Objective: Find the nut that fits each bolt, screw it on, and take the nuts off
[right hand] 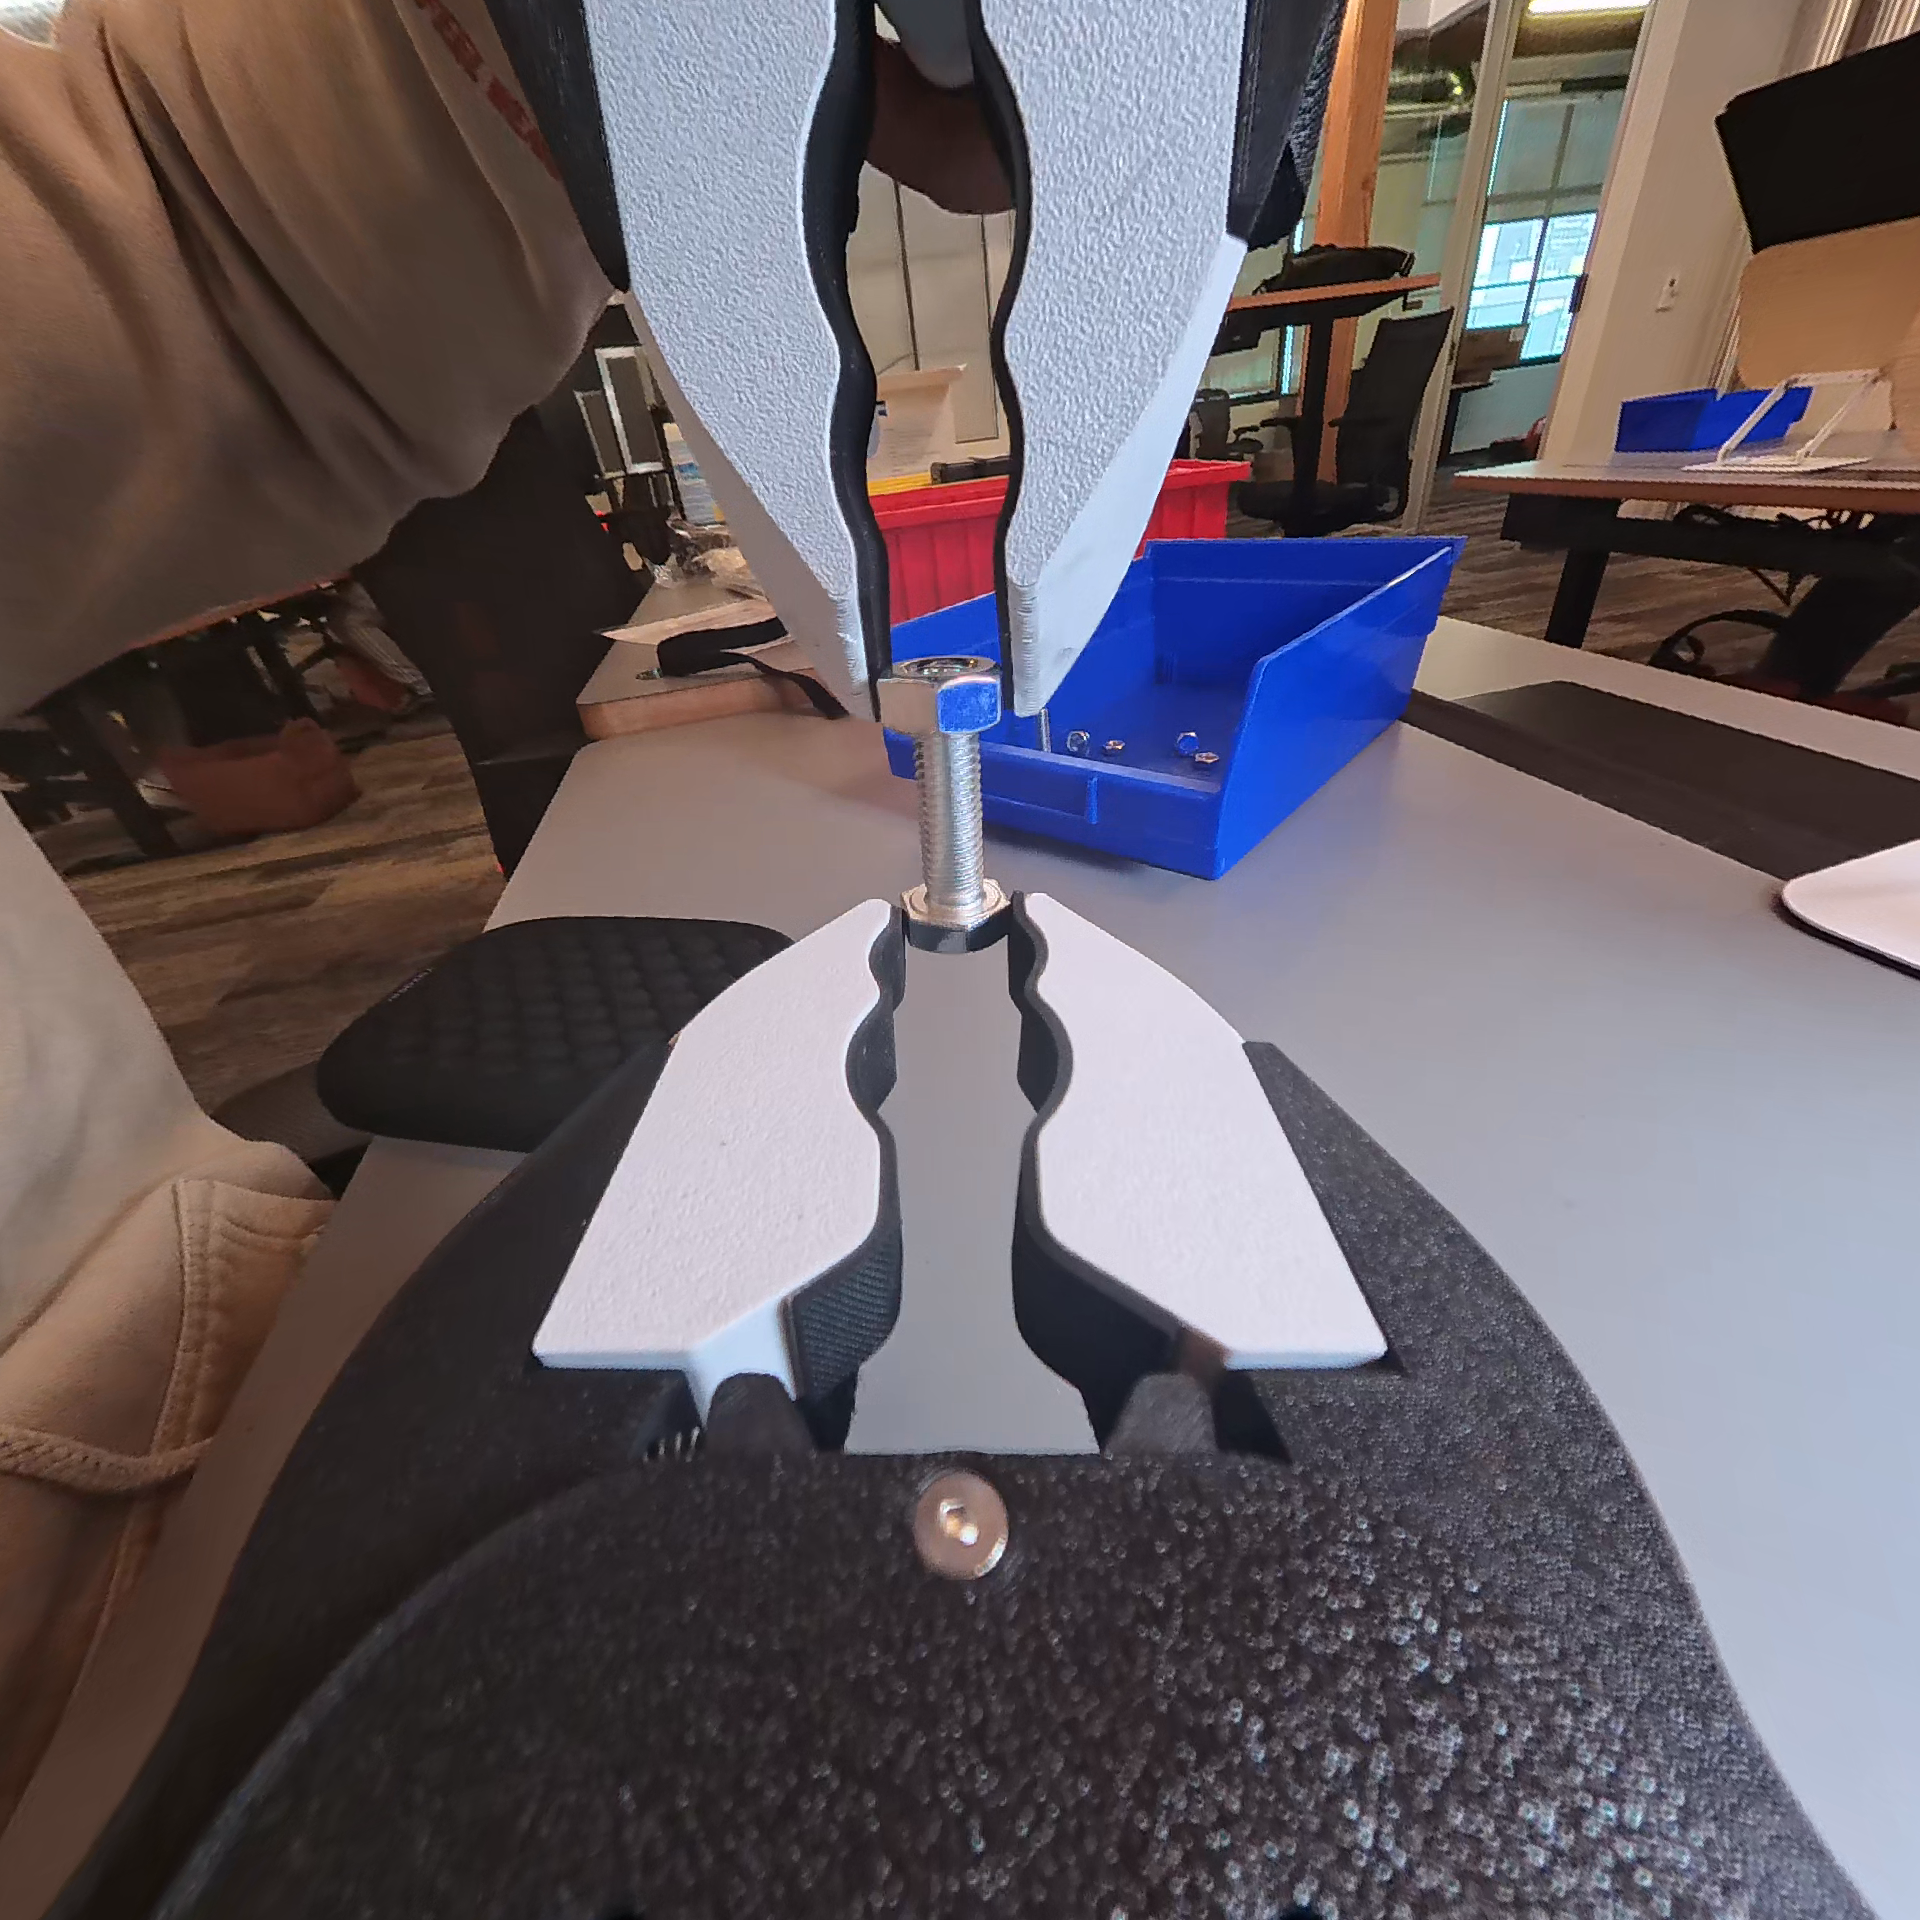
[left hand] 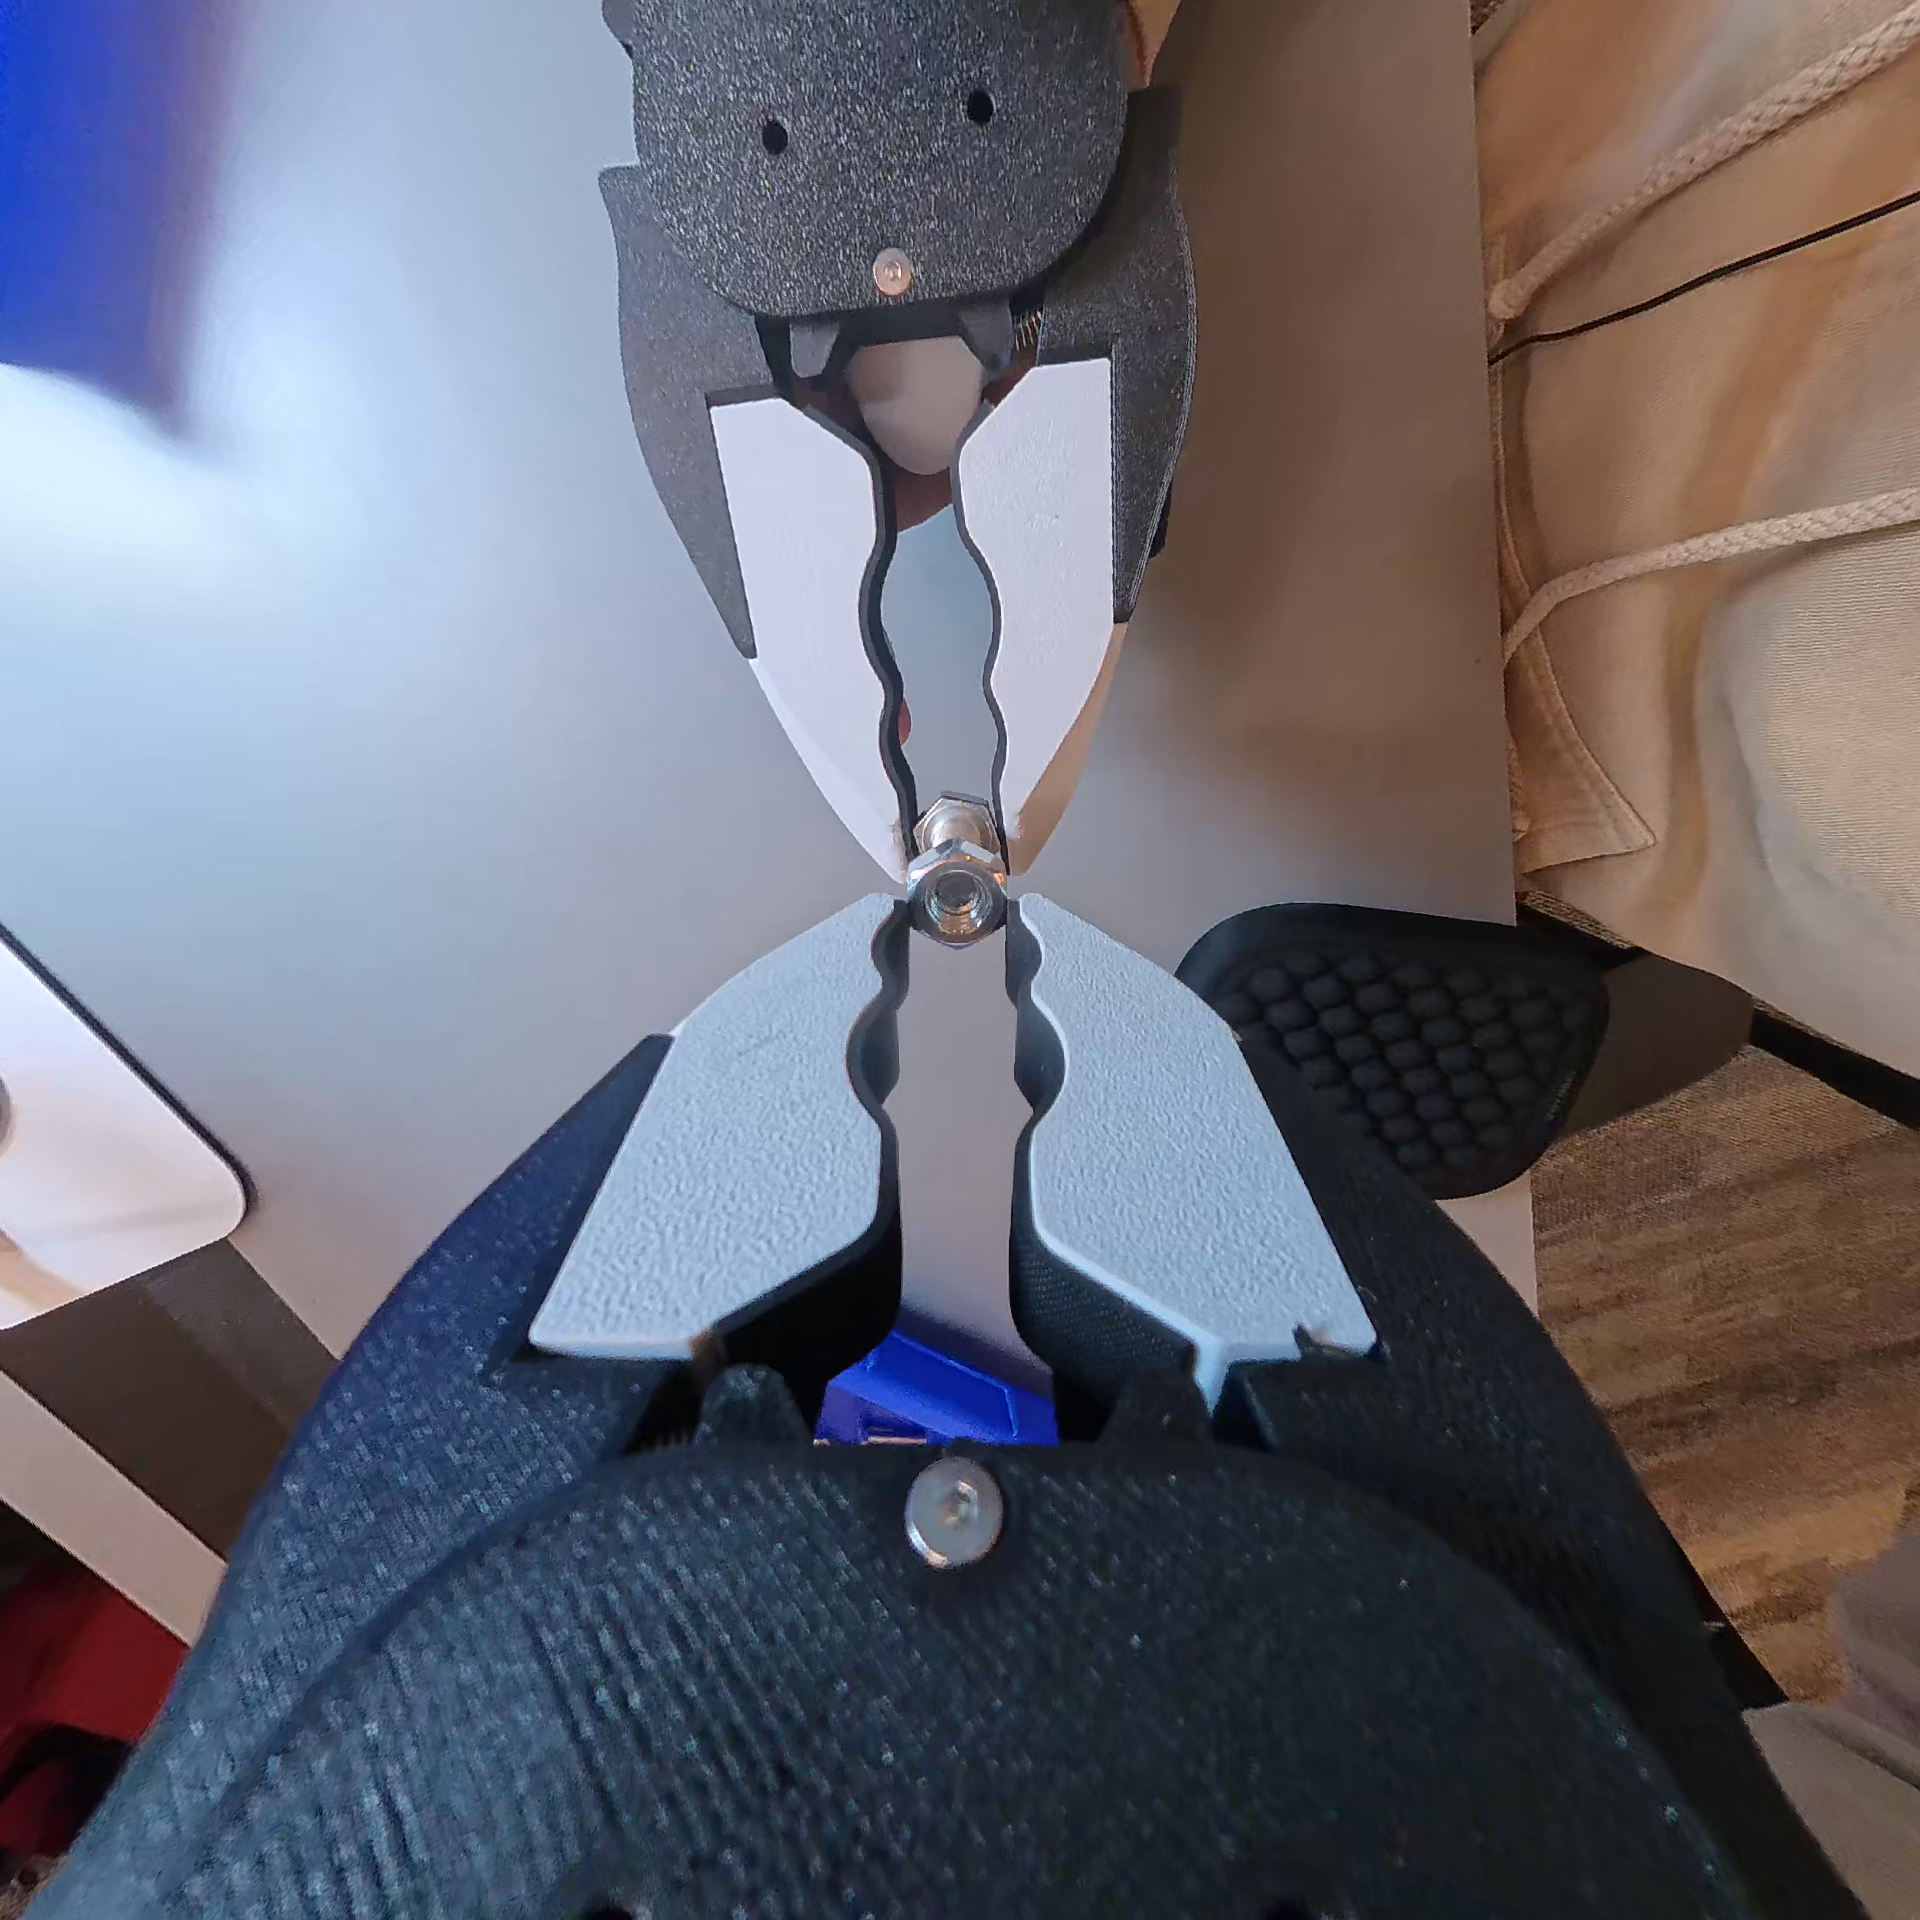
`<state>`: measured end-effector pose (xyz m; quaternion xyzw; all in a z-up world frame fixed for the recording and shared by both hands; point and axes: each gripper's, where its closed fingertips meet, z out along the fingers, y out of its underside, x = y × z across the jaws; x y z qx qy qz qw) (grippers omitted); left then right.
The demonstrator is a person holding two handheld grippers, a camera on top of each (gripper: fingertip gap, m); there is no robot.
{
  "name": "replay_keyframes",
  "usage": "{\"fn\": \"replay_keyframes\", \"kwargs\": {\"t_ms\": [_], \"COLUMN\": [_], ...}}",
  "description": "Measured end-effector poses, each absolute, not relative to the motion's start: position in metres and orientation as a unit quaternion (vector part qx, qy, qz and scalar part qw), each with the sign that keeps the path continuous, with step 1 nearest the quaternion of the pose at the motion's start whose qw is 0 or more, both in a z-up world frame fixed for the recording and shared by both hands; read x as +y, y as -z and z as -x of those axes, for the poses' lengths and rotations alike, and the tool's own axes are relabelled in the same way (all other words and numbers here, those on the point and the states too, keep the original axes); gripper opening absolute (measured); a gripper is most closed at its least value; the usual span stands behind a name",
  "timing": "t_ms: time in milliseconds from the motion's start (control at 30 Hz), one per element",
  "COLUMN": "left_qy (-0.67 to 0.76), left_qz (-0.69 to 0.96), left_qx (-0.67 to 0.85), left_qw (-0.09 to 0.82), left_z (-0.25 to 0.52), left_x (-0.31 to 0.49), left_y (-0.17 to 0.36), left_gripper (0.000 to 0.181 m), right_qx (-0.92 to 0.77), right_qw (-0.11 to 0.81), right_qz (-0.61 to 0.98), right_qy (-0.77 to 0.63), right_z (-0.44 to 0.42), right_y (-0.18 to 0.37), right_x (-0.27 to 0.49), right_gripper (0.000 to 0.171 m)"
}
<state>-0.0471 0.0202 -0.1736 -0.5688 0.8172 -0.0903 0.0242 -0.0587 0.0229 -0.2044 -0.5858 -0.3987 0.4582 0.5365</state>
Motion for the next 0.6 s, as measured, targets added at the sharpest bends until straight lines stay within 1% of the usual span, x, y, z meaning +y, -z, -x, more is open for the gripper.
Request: {"fn": "replay_keyframes", "kwargs": {"t_ms": [167,233,300,367,433,533,600], "left_qy": [0.098,0.115,0.142,0.191,0.248,0.328,0.385], "left_qz": [0.57,0.57,0.571,0.565,0.557,0.55,0.537], "left_qx": [0.815,0.811,0.803,0.788,0.755,0.671,0.606], "left_qw": [0.039,0.058,0.096,0.152,0.24,0.374,0.443], "left_z": [0.047,0.047,0.046,0.044,0.04,0.038,0.036], "left_x": [0.021,0.02,0.019,0.015,0.015,0.019,0.018], "left_y": [0.172,0.169,0.163,0.156,0.148,0.14,0.137], "left_gripper": [0.027,0.029,0.032,0.032,0.032,0.033,0.035], "right_qx": [-0.4,-0.398,-0.396,-0.391,-0.384,-0.376,-0.376], "right_qw": [0.538,0.54,0.544,0.552,0.562,0.569,0.568], "right_qz": [0.584,0.584,0.581,0.576,0.569,0.562,0.561], "right_qy": [-0.457,-0.458,-0.458,-0.459,-0.462,-0.468,-0.471], "right_z": [0.059,0.058,0.056,0.054,0.05,0.046,0.045], "right_y": [0.204,0.203,0.201,0.197,0.192,0.186,0.185], "right_x": [0.022,0.023,0.023,0.024,0.025,0.026,0.026], "right_gripper": [0.019,0.019,0.019,0.019,0.019,0.019,0.018]}}
